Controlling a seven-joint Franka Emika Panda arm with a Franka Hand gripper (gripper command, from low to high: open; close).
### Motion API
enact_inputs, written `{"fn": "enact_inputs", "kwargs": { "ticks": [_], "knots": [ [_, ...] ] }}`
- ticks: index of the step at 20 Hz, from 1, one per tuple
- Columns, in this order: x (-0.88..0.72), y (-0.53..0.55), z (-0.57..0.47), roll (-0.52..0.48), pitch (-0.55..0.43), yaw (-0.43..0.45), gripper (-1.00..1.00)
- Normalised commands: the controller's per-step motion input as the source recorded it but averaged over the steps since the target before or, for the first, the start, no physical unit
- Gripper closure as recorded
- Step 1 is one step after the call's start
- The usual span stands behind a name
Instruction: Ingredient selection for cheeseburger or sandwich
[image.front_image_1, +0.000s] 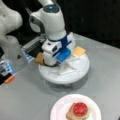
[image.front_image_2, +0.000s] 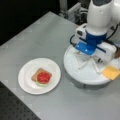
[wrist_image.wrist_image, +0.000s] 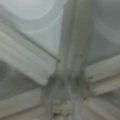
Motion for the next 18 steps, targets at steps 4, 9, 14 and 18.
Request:
{"fn": "enact_inputs", "kwargs": {
  "ticks": [4, 9, 14, 18],
  "knots": [
    [-0.17, 0.06, -0.15, -0.043, -0.178, -0.013, -1.0],
    [-0.14, 0.05, -0.13, -0.066, -0.137, 0.033, -1.0],
    [-0.16, 0.04, -0.12, -0.077, -0.035, 0.301, -1.0],
    [-0.17, 0.02, -0.13, -0.077, 0.09, 0.539, -1.0]
  ]
}}
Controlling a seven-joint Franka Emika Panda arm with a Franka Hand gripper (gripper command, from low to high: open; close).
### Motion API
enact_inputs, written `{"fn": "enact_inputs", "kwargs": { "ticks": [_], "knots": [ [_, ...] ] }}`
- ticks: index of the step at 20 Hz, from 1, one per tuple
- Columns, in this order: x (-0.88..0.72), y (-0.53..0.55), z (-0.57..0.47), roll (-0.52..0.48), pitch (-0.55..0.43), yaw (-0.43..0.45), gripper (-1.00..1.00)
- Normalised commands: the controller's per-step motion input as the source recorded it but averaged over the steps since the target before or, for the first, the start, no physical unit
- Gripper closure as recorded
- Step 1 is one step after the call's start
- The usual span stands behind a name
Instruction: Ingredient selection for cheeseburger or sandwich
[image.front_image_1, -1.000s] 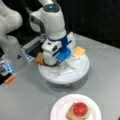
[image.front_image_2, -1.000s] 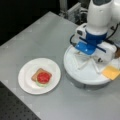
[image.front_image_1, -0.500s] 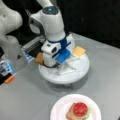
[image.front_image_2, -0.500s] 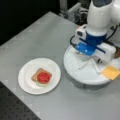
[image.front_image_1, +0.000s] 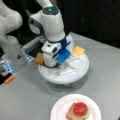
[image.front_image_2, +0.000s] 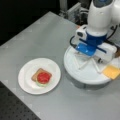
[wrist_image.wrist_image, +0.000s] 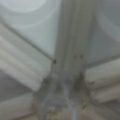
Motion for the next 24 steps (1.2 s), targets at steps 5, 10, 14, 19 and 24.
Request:
{"fn": "enact_inputs", "kwargs": {
  "ticks": [5, 10, 14, 19, 24],
  "knots": [
    [-0.15, -0.04, -0.13, 0.012, 0.082, 0.541, -1.0],
    [-0.12, -0.09, -0.12, 0.072, 0.092, 0.476, -1.0],
    [-0.07, -0.11, -0.08, 0.102, 0.148, 0.512, -1.0],
    [0.07, -0.12, 0.0, 0.106, 0.217, 0.58, -1.0],
    [0.24, -0.16, 0.1, 0.025, 0.22, 0.591, -1.0]
  ]
}}
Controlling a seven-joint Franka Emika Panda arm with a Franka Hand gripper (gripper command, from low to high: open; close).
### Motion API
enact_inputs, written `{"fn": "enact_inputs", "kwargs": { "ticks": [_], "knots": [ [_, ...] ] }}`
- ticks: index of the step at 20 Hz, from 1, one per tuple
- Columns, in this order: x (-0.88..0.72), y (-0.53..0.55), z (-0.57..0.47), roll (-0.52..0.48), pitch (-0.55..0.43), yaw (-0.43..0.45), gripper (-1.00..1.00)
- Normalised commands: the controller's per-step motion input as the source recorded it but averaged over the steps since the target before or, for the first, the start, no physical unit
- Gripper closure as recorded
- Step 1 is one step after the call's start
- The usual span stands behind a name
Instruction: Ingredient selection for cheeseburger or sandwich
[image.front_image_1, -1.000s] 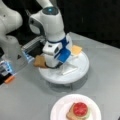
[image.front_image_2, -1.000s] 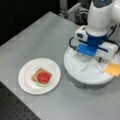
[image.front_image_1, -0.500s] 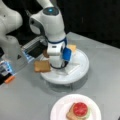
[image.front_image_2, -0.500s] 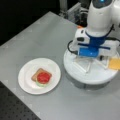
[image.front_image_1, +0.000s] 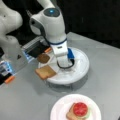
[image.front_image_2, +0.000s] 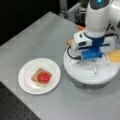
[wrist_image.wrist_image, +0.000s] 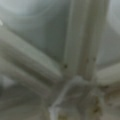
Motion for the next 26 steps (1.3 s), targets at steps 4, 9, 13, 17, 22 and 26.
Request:
{"fn": "enact_inputs", "kwargs": {
  "ticks": [4, 9, 13, 17, 22, 26],
  "knots": [
    [0.31, -0.19, 0.11, 0.018, 0.217, 0.484, -1.0],
    [0.3, -0.18, 0.11, 0.009, 0.214, 0.318, -1.0],
    [0.25, -0.18, 0.11, 0.039, 0.259, 0.174, -1.0],
    [0.25, -0.2, 0.13, 0.064, 0.258, 0.082, -1.0],
    [0.24, -0.17, 0.17, 0.047, 0.223, -0.004, -1.0],
    [0.25, -0.13, 0.17, 0.037, 0.215, -0.029, -1.0]
  ]
}}
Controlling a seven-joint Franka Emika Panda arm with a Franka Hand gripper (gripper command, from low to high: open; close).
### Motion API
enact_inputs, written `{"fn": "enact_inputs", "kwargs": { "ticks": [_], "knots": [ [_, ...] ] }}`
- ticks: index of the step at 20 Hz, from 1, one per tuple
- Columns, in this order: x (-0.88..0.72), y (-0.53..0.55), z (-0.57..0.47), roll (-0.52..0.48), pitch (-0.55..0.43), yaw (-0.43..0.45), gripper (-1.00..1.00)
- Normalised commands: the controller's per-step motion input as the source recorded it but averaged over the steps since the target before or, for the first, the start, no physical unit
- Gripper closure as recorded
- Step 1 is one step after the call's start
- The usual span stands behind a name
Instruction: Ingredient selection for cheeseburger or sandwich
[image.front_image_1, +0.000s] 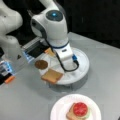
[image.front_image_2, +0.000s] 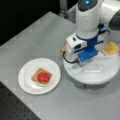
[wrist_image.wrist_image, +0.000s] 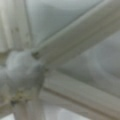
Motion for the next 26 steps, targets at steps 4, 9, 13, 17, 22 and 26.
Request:
{"fn": "enact_inputs", "kwargs": {
  "ticks": [4, 9, 13, 17, 22, 26],
  "knots": [
    [0.25, -0.11, 0.17, 0.023, 0.213, -0.079, -1.0],
    [0.2, -0.08, 0.2, 0.023, 0.2, -0.243, -1.0],
    [0.1, 0.01, 0.38, 0.042, 0.162, -0.492, -1.0],
    [0.06, 0.04, 0.48, 0.063, 0.157, -0.344, -1.0],
    [0.08, -0.1, 0.35, 0.122, 0.143, -0.292, -1.0],
    [0.01, -0.31, 0.27, 0.149, 0.113, -0.526, -1.0]
  ]
}}
